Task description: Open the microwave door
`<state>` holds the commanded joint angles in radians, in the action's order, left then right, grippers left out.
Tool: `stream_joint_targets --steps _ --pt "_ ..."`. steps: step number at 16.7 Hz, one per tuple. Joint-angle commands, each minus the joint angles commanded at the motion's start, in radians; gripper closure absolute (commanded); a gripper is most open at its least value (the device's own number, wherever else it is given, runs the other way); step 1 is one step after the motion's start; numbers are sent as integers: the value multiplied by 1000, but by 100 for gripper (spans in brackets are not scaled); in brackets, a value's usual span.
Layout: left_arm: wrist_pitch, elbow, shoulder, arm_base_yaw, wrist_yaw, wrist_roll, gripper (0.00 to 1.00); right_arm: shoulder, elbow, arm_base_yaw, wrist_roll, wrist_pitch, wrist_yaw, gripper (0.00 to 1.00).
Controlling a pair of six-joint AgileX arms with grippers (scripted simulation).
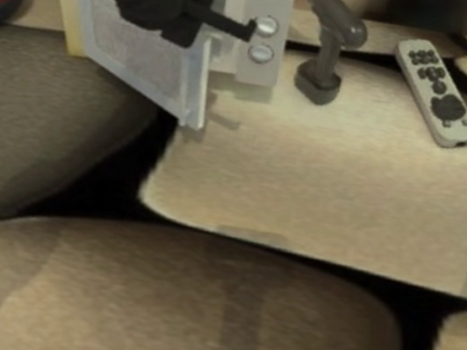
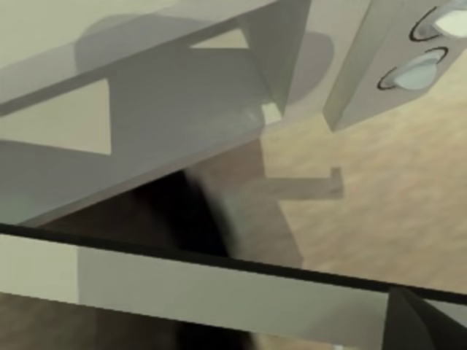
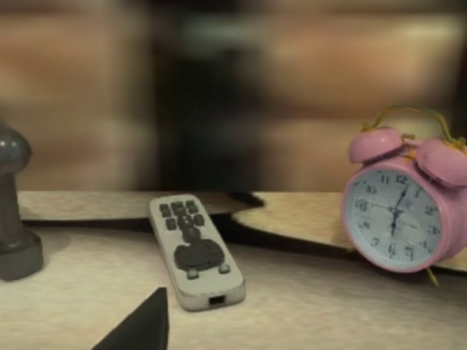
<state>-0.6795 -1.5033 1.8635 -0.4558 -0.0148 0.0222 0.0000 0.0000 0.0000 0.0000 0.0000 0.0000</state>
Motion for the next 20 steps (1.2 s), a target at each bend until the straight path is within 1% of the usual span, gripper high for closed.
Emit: stream_joint_targets --steps 5,6,7,9,15,20 --pt "0 0 0 0 0 0 100 0 0 0 0 0 0 0" --pt "10 -70 -45 1 -4 -4 100 0 0 0 0 0 0 0" --pt "10 -67 -46 1 -3 -6 100 0 0 0 0 0 0 0" --pt "12 -40 -51 9 9 -31 100 0 0 0 0 0 0 0" --pt "13 78 -63 40 73 -125 100 0 0 0 0 0 0 0" --pt "14 80 -63 41 74 -126 100 0 0 0 0 0 0 0"
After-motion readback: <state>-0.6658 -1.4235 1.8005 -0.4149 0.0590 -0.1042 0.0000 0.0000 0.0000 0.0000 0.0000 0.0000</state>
